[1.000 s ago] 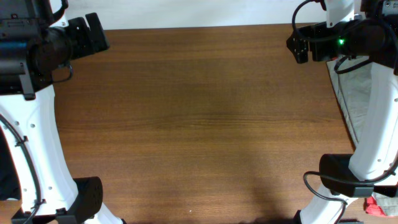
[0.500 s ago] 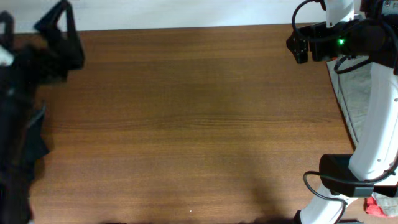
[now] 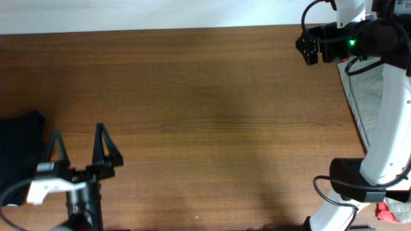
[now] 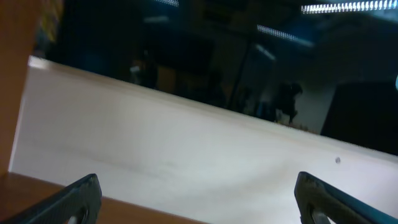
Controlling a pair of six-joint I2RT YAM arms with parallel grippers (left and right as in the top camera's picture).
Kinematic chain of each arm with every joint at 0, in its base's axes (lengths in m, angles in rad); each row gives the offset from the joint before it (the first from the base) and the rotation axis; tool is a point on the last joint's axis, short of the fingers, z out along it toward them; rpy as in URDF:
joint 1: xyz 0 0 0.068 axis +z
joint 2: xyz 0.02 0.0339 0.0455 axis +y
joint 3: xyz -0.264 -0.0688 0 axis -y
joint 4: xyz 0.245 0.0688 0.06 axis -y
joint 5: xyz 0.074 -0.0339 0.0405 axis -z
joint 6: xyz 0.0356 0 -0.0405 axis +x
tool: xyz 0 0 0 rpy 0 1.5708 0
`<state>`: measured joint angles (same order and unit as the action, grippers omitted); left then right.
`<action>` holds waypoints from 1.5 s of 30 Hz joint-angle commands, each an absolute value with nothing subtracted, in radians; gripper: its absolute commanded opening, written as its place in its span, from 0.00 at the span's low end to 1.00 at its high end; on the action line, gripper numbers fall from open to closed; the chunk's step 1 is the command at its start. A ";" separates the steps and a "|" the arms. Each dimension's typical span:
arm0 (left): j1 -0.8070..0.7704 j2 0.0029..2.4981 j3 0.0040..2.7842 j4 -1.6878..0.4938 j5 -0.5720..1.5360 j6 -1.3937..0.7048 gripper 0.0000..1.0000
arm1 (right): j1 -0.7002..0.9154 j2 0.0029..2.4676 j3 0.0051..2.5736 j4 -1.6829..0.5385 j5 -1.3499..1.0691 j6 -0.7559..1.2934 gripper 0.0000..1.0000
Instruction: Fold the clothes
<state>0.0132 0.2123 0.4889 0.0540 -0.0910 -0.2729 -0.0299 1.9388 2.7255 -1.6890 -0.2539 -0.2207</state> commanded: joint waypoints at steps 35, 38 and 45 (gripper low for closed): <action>0.075 0.005 0.020 -0.098 -0.091 0.016 0.99 | -0.027 1.937 2.730 -1.688 -0.250 -0.228 0.99; 0.075 0.005 0.020 -0.098 -0.091 0.016 0.99 | -0.027 1.937 2.730 -1.688 -0.250 -0.228 0.99; 0.075 0.005 0.020 -0.098 -0.091 0.016 0.99 | -0.027 1.938 2.730 -1.688 -0.248 -0.230 0.99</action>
